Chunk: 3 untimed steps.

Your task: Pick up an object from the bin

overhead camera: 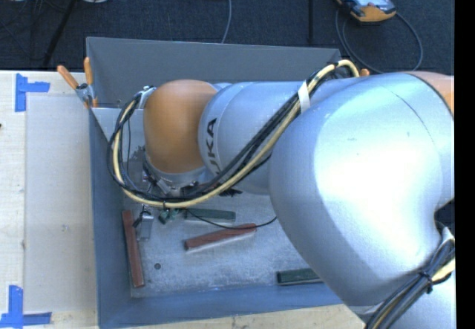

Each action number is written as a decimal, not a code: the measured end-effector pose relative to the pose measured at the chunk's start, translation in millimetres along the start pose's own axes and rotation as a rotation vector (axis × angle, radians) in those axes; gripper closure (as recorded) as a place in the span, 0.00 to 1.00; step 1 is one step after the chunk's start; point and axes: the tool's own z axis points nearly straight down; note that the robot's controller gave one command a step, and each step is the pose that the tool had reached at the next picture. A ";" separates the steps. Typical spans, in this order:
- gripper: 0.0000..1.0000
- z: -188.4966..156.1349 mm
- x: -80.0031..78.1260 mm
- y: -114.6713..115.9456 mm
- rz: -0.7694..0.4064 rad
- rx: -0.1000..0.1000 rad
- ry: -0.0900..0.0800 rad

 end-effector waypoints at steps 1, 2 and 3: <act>0.00 -1.0 -4.7 0.4 -0.110 -0.001 -0.001; 0.00 -0.3 4.3 -7.6 -0.274 -0.001 0.001; 0.00 -2.5 -24.1 -55.8 0.082 -0.002 0.000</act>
Offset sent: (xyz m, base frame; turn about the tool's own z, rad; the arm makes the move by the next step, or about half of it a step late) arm -0.0221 -0.0136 -0.0008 0.0635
